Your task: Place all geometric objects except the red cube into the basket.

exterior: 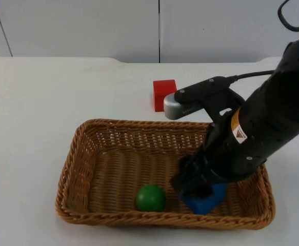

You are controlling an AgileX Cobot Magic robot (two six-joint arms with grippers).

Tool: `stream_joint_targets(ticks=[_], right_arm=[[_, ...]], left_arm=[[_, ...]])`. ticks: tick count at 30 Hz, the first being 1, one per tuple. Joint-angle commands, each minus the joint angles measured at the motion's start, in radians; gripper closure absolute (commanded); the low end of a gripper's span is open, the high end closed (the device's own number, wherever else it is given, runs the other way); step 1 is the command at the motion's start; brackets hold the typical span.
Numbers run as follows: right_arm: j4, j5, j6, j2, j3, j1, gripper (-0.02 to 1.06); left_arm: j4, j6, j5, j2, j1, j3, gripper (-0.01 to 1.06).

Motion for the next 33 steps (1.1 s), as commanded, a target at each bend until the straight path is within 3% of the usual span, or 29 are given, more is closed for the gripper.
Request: stream_joint_targets(ticks=[1,10,26,33], right_arm=[[-0.005,-0.006,0.002,-0.007,-0.008,0.002,0.27],[0.027,0.269,0.002,-0.018,-0.156,0.002,0.24],[0.022,0.239,-0.054,-0.448,-0.157,0.002,0.24],[0.017,0.178,-0.087,-0.685,-0.053,0.002,0.24]], left_arm=[[0.003,-0.007,-0.007,-0.008,0.006,0.004,0.0],[0.003,-0.007,-0.007,-0.008,0.006,0.004,0.0],[-0.002,-0.007,-0.007,-0.008,0.006,0.004,0.0],[-0.015,-0.007,-0.007,-0.008,0.006,0.004,0.0]])
